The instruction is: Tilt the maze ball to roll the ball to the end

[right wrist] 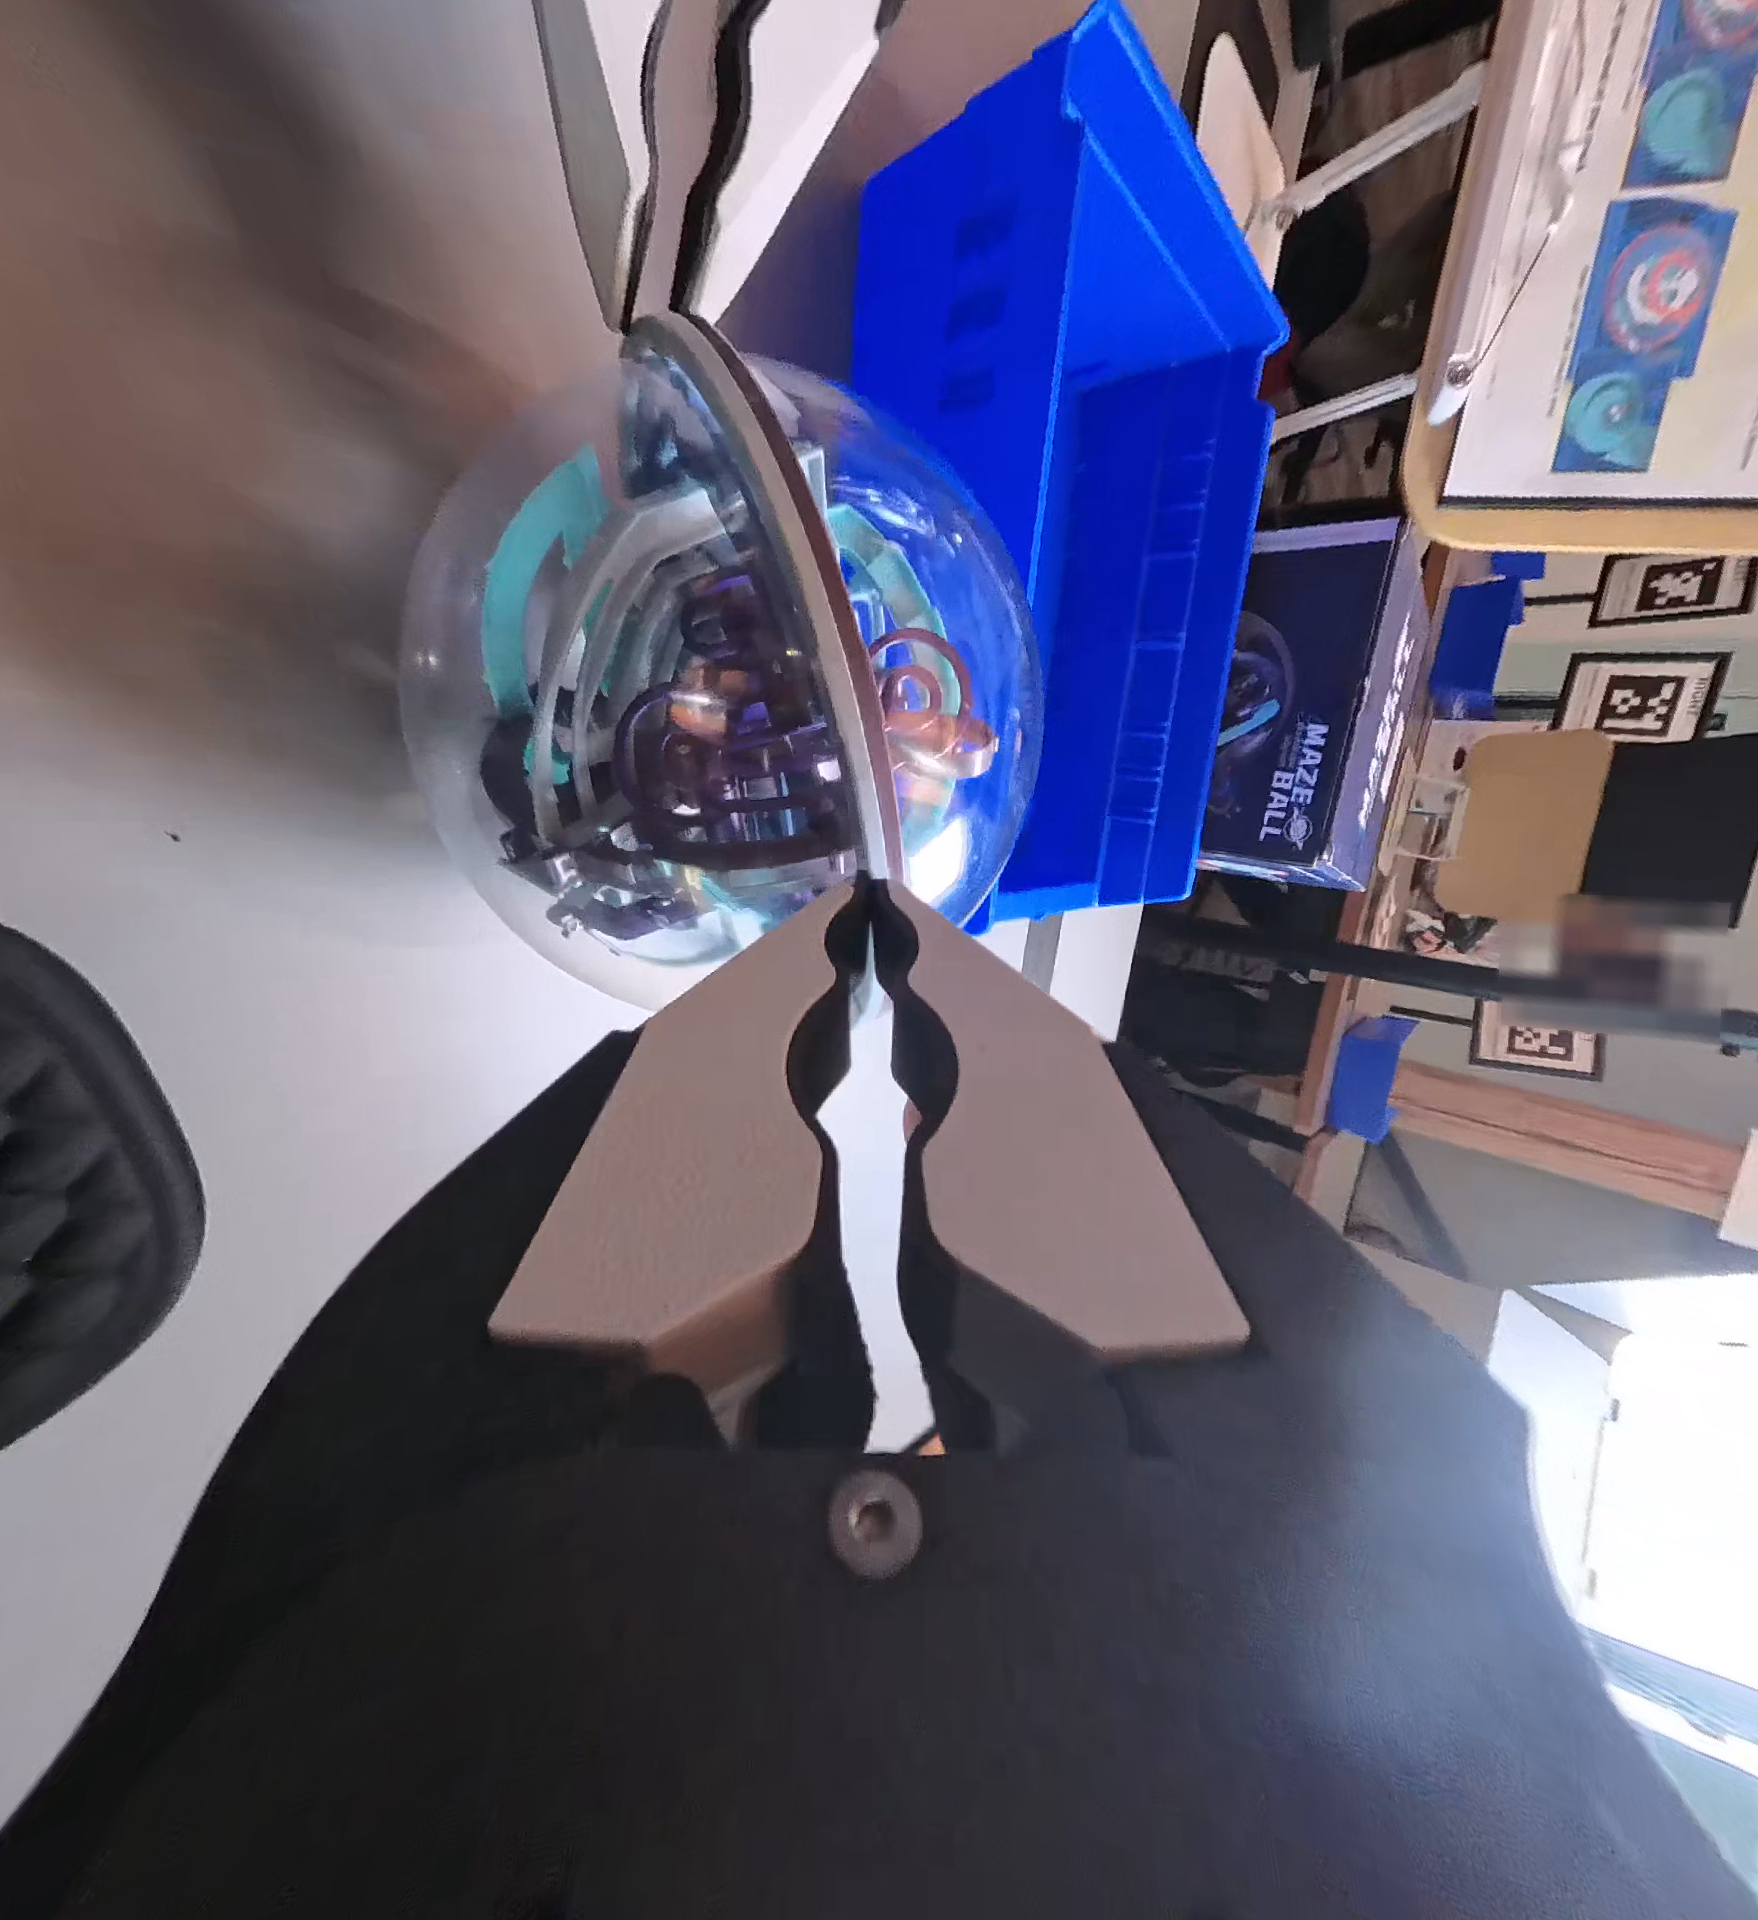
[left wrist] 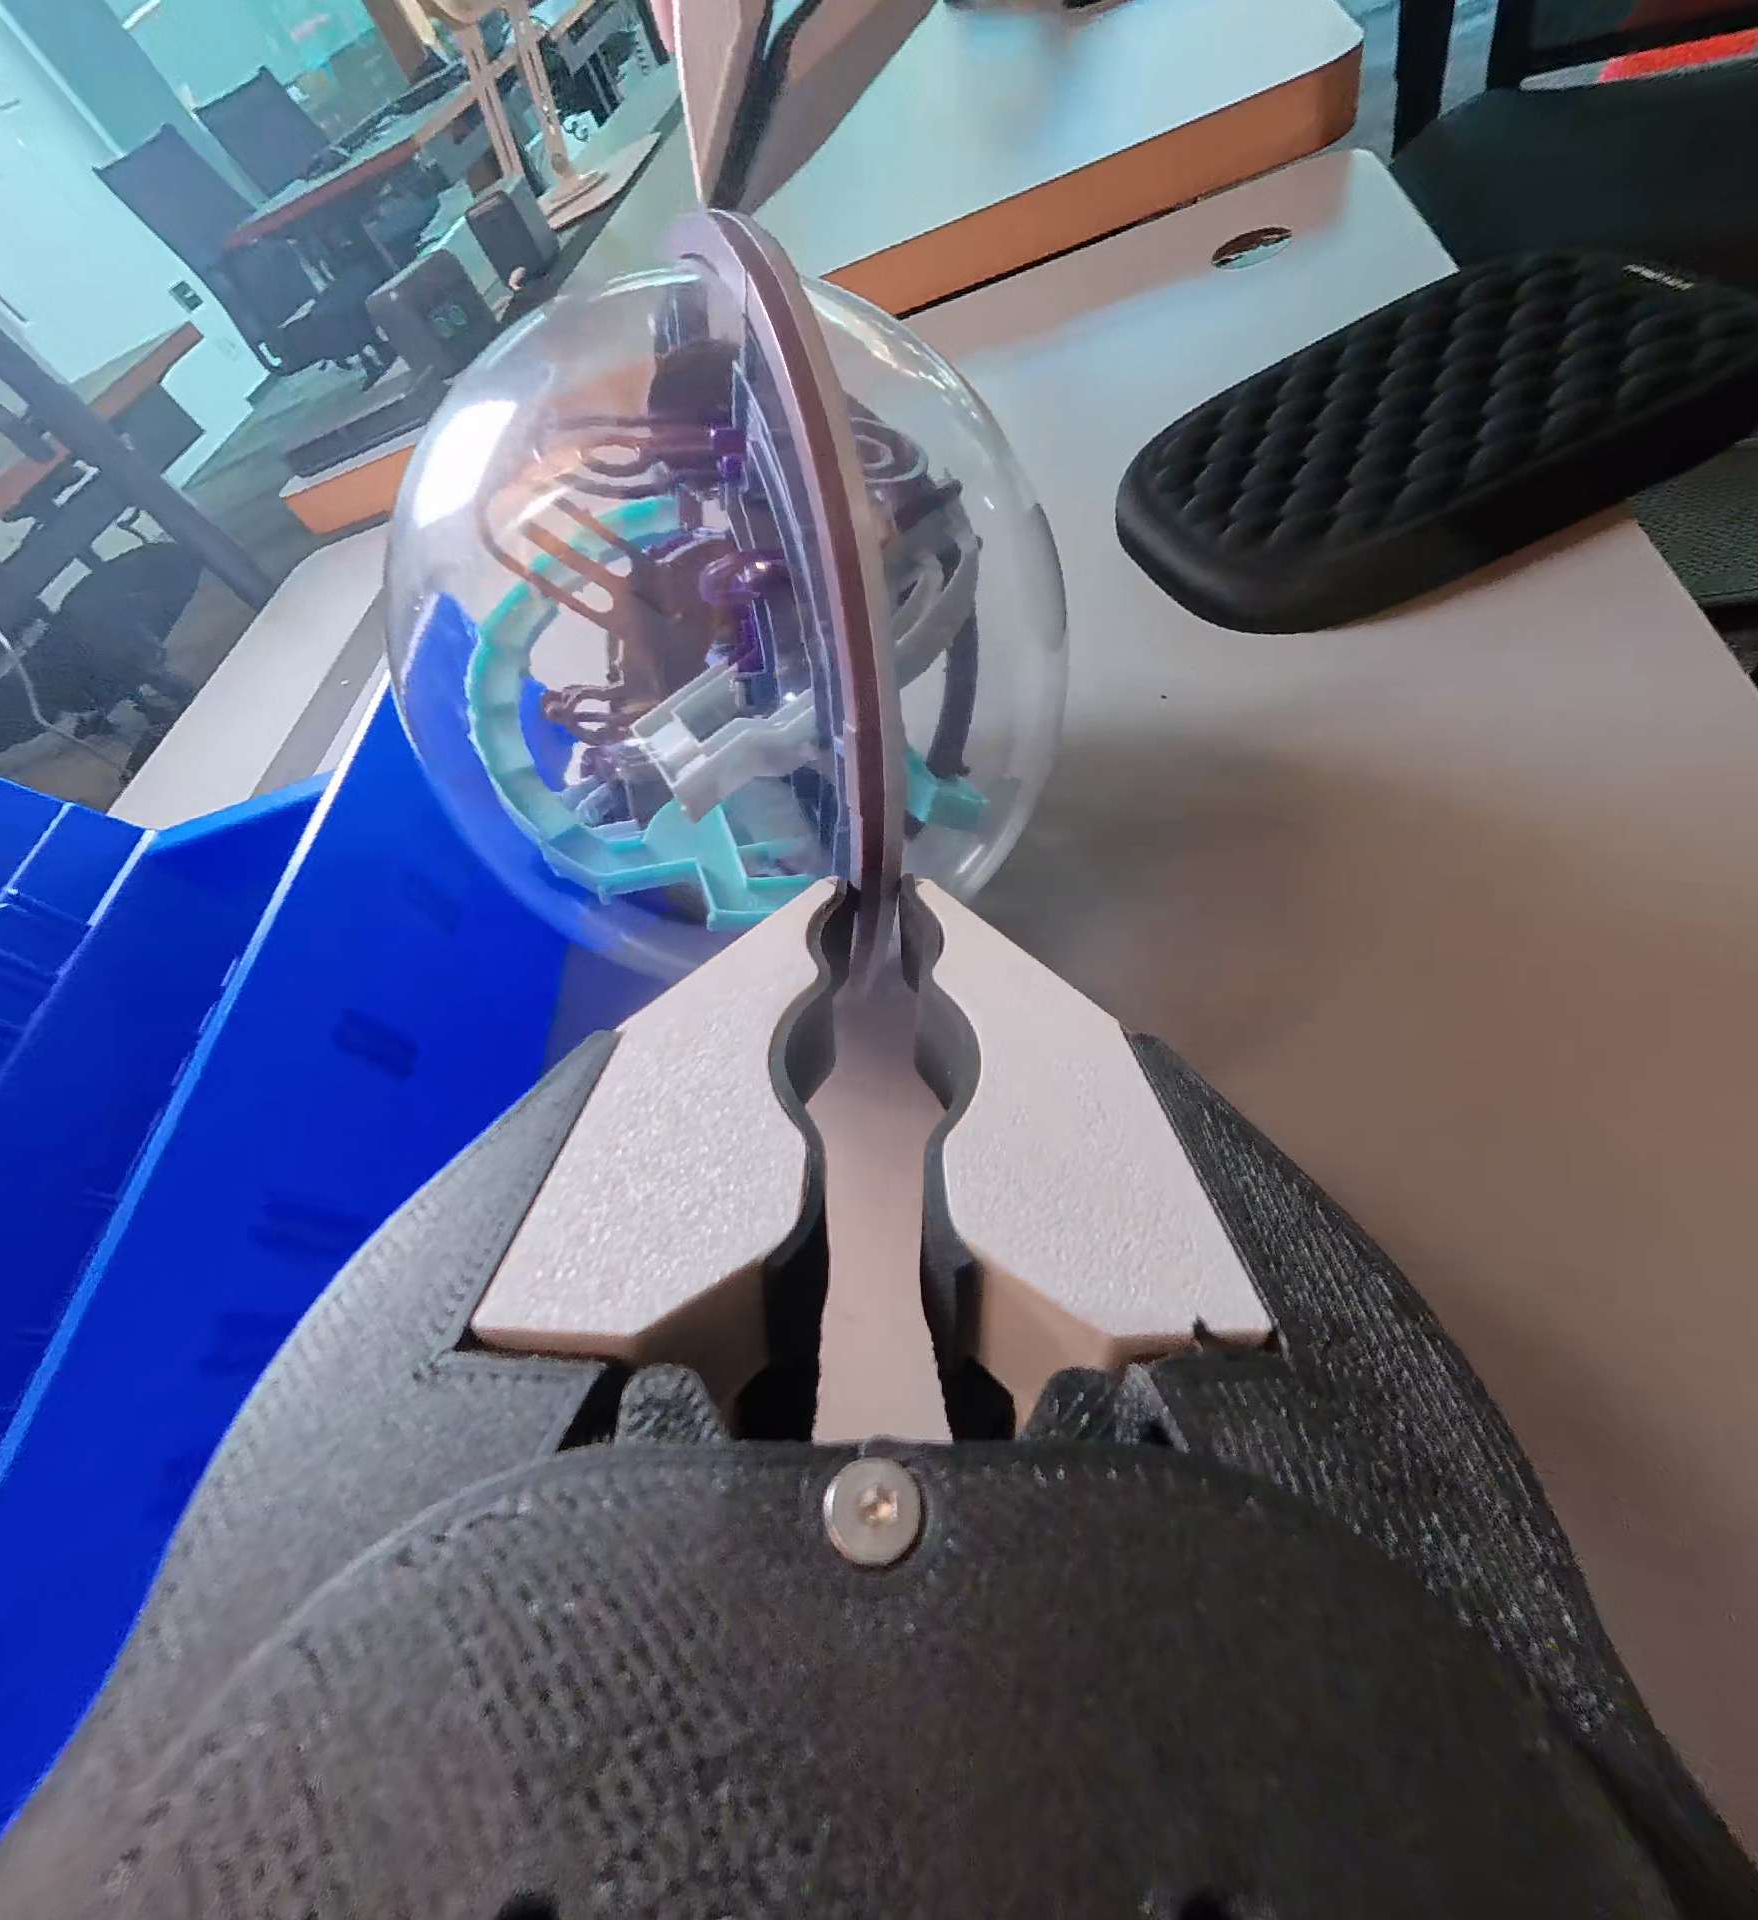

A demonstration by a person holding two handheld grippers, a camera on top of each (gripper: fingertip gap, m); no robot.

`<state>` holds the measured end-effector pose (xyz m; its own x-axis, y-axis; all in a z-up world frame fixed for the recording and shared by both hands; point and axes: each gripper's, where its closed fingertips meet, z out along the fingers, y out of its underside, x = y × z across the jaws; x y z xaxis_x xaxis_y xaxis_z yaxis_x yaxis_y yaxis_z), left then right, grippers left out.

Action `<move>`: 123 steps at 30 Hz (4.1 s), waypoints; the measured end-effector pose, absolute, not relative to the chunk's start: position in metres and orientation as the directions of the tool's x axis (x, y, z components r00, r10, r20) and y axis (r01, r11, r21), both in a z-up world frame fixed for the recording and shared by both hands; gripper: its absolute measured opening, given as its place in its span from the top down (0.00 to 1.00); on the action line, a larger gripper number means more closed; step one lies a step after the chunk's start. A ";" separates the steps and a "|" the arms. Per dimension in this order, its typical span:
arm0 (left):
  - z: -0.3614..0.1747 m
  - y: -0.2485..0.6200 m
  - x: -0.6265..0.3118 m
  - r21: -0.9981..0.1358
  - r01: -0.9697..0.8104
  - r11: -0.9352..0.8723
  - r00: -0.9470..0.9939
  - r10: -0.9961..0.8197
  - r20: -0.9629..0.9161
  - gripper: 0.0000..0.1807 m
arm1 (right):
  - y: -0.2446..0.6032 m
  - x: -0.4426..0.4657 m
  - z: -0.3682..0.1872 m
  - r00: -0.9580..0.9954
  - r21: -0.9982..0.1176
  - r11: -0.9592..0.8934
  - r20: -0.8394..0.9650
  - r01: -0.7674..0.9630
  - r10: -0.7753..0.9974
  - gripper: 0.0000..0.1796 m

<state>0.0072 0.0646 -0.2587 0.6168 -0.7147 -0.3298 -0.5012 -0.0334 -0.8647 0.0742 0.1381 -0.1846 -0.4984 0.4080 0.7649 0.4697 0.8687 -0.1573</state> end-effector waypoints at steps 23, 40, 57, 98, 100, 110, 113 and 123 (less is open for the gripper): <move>-0.273 0.094 -0.004 -0.872 -0.485 -0.064 0.679 -0.656 -0.329 0.84 | 0.148 0.108 -0.207 -0.330 -0.601 0.631 0.542 0.491 0.773 0.84; -0.256 0.090 -0.012 -0.884 -0.468 0.015 0.654 -0.667 -0.358 0.79 | 0.118 0.093 -0.213 -0.413 -0.440 0.820 0.712 0.367 0.567 0.97; -0.299 0.122 0.007 -0.672 -0.717 0.185 0.431 -0.640 -0.636 0.94 | 0.111 0.108 -0.210 -0.580 -0.081 0.963 0.784 0.258 0.221 0.97; 0.046 -0.013 -0.020 -0.224 -0.780 0.585 0.418 0.218 -0.882 0.96 | 0.086 0.062 0.075 0.337 -0.057 0.996 0.941 0.074 0.029 1.00; 0.045 -0.018 -0.011 -0.222 -0.765 0.605 0.421 0.209 -0.882 0.99 | 0.088 0.059 0.060 0.310 -0.133 0.990 0.944 0.046 0.113 1.00; -0.087 0.006 -0.013 -0.522 -0.679 0.515 0.526 -0.154 -0.836 1.00 | 0.091 0.048 -0.135 0.020 -0.677 0.735 0.736 0.022 0.677 1.00; -0.102 0.020 -0.050 -0.733 -0.539 0.414 0.690 -0.282 -0.666 0.97 | 0.098 0.044 -0.162 -0.032 -0.808 0.585 0.584 0.066 0.811 1.00; -0.243 0.068 -0.099 -0.896 0.163 -0.413 0.699 -0.593 0.400 0.45 | 0.123 0.027 -0.237 -0.210 -0.940 0.151 0.088 0.306 0.974 0.58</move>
<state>-0.0992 0.0682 -0.2431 0.6990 -0.5925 0.4004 0.1631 -0.4131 -0.8959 0.0269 0.1233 -0.2374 -0.2097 0.9738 0.0877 0.3065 0.1506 -0.9399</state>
